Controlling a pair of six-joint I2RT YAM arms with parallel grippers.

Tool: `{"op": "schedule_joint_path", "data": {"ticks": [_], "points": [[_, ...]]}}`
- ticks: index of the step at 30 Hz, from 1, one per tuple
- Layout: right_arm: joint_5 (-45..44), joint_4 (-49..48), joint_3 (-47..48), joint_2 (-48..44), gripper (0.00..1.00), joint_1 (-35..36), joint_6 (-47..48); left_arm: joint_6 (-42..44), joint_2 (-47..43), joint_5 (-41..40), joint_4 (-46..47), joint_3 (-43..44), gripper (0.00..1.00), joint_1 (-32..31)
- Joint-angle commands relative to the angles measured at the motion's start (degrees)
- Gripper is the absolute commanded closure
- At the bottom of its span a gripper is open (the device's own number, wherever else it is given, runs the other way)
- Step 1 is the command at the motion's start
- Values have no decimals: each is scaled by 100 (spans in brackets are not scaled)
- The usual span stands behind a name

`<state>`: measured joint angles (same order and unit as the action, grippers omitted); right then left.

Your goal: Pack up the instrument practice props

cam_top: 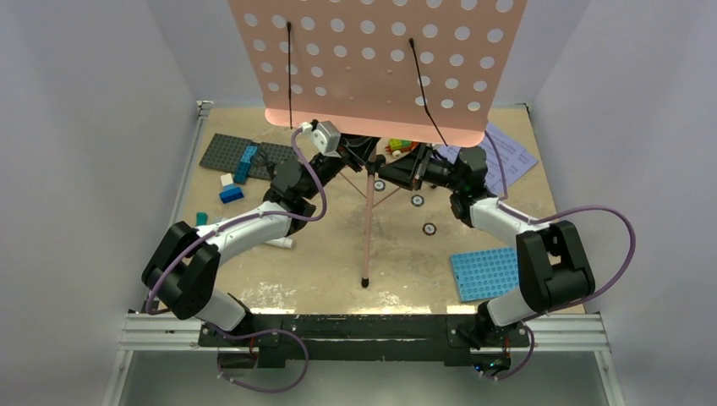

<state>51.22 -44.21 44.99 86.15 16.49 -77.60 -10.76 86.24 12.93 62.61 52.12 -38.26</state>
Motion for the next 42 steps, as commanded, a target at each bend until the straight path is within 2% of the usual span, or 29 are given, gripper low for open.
{"op": "schedule_joint_path", "data": {"ticks": [1,14,16,18,19,26,29,31,37,42], "points": [[-120,-332,194,96,66,-23,-190,-198,-11,305,-442,-75,100,-6],[-109,-224,481,342,65,-23,-217,-182,8,367,-443,-102,100,-15],[-87,-182,504,348,78,-23,-160,-172,7,393,-466,-95,100,-15],[-44,-194,511,354,98,-23,-125,-178,9,395,-478,-80,100,-15],[-42,-144,511,325,100,-23,-60,-184,0,383,-484,-82,100,-15],[-274,1228,617,-263,100,-23,1707,-233,-43,244,-727,-1,100,-15],[-574,2015,755,-506,100,71,2971,-288,-27,170,-897,69,100,-18],[-1130,2453,673,-703,100,220,3860,-347,-22,80,-999,113,100,-15],[-2664,2245,-82,-1275,100,730,5407,-466,-16,-34,-1387,231,100,-23],[-3883,1851,-581,-1676,100,1196,6227,-453,-38,-202,-1551,255,100,-24]]}}
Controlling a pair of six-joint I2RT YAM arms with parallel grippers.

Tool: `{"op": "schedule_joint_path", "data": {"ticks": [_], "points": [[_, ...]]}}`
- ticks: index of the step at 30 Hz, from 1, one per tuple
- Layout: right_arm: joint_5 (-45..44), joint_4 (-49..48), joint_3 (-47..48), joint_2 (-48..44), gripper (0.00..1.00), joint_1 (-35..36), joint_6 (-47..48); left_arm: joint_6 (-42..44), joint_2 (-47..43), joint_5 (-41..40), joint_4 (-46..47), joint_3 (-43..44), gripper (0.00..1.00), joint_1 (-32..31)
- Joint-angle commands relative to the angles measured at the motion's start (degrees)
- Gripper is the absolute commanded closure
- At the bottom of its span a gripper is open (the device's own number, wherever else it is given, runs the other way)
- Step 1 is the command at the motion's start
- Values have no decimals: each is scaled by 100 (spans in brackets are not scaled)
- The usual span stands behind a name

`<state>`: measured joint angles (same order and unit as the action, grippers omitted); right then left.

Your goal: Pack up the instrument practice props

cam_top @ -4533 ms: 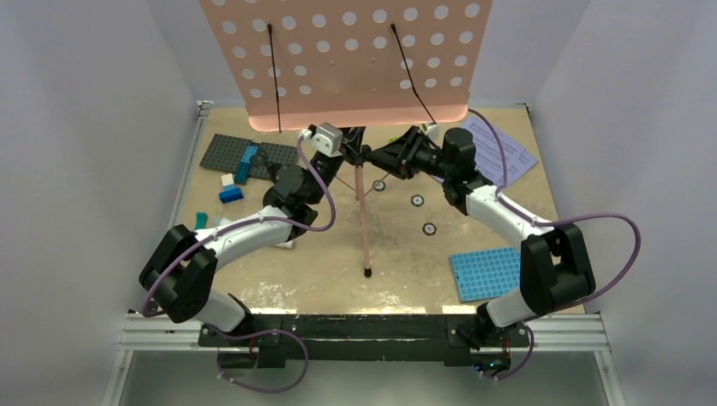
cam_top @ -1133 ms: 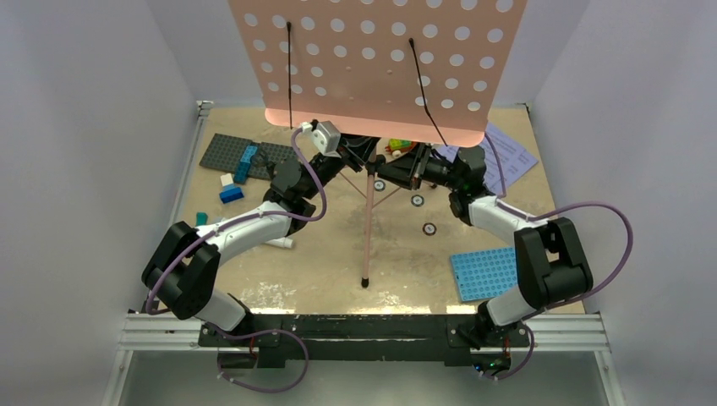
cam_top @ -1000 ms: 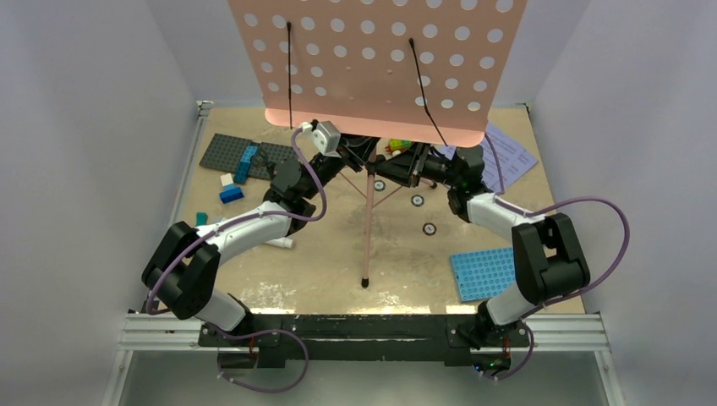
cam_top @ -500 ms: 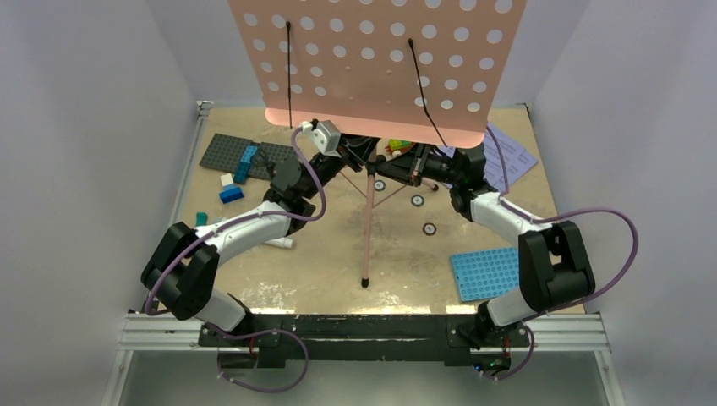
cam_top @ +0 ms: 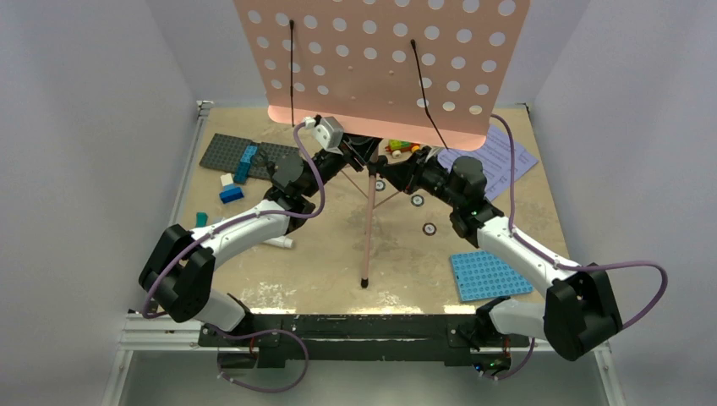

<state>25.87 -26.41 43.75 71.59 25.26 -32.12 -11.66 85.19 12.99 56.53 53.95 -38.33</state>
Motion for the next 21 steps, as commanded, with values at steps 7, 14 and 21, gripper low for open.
{"op": "schedule_joint_path", "data": {"ticks": [7,14,21], "points": [[-2685,-385,-767,-352,100,950,3428,-424,68,-341,-1383,221,100,-26],[-4314,-1589,-1356,-106,100,1733,5364,-570,33,-390,-1661,294,100,-42],[-6403,-3782,-1486,967,100,2456,8107,-559,-11,-460,-1824,279,100,-43]]}}
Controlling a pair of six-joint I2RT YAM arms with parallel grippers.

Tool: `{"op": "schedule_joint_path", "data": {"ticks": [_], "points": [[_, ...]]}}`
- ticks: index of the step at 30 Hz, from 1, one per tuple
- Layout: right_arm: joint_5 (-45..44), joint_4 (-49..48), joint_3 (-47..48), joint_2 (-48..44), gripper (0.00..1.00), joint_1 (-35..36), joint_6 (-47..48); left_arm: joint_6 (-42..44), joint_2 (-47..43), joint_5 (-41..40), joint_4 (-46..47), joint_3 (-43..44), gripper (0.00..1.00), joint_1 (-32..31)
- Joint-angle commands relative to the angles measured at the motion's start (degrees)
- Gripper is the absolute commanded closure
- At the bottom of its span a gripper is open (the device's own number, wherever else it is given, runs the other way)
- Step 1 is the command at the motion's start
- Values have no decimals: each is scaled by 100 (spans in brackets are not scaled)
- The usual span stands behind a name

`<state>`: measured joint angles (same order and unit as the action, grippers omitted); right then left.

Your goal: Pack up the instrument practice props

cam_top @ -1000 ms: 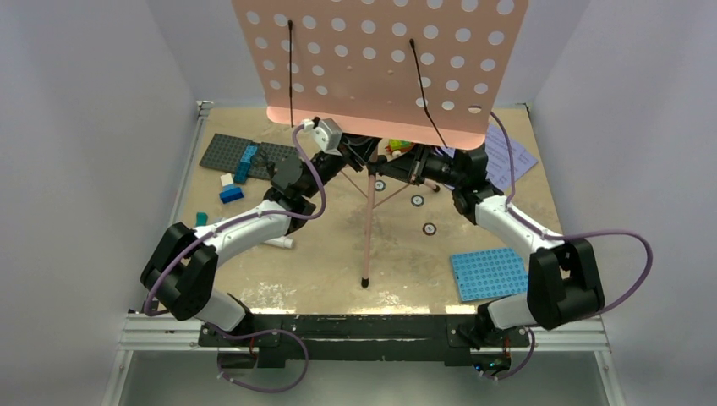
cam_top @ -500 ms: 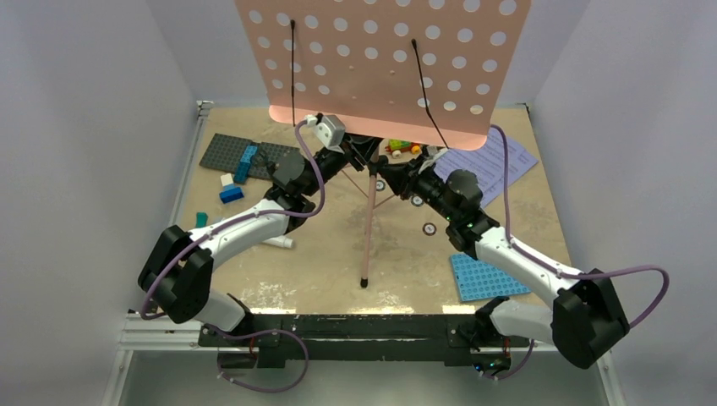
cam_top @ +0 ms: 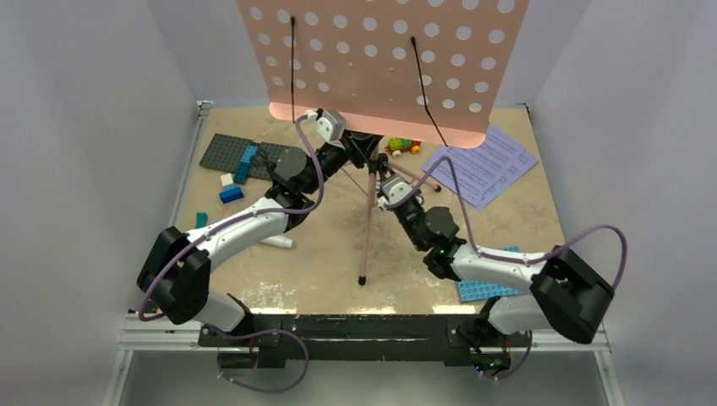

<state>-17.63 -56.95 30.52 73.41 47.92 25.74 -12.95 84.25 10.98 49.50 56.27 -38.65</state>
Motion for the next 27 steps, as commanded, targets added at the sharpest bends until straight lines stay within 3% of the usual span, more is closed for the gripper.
{"op": "schedule_joint_path", "data": {"ticks": [1,3,7,11,13,14,20,27], "points": [[-2327,-1293,-151,1014,100,211,2641,-409,90,-264,-1126,37,100,-11],[-2599,-1561,-128,1113,100,285,2606,-386,63,-241,-1098,-14,100,-11],[-2011,390,-53,93,100,378,908,-286,10,-244,-1039,-114,100,-11],[-1776,2596,463,-652,48,376,-597,-278,-30,-251,-1034,-113,100,-11],[-1470,3156,501,-1051,25,378,-1183,-287,-31,-252,-1041,-90,100,-11],[-1312,3394,510,-1219,20,376,-1444,-295,-25,-251,-1046,-71,100,-13],[-975,4620,689,-1613,13,361,-3381,-340,-13,-336,-1053,7,100,-16],[1403,4833,141,-2101,12,-467,-6224,-291,-150,-396,-648,-193,100,-28]]}}
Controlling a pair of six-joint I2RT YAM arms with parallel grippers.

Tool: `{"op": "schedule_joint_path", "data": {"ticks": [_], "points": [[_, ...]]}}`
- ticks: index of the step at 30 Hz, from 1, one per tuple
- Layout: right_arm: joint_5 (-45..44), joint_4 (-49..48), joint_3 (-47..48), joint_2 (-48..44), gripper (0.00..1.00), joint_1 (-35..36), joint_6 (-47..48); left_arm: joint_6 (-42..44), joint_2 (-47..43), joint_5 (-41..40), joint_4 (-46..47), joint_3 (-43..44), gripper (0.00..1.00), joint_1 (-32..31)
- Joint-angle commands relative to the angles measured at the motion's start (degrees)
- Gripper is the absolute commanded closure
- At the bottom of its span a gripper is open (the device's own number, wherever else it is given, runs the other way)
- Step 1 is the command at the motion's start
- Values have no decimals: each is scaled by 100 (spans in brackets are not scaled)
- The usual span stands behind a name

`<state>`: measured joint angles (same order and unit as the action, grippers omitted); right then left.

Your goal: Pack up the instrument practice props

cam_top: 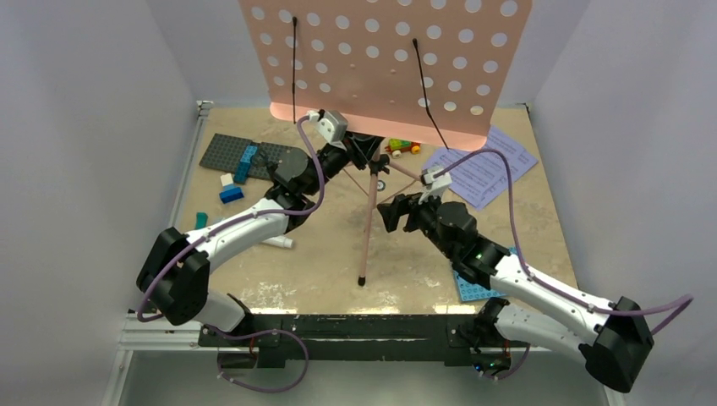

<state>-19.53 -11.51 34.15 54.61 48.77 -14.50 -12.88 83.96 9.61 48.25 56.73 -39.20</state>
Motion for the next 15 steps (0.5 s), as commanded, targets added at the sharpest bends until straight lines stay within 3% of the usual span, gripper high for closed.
{"op": "schedule_joint_path", "data": {"ticks": [1,7,15], "points": [[1884,195,-314,-270,13,-798,-2540,-283,-144,-258,-440,-289,100,12],[3683,-686,-508,-242,14,-1902,-4293,-144,-230,-228,-2,-486,100,-61],[4921,-2414,-232,685,16,-2642,-6690,180,-256,-87,421,-673,100,-119]]}}
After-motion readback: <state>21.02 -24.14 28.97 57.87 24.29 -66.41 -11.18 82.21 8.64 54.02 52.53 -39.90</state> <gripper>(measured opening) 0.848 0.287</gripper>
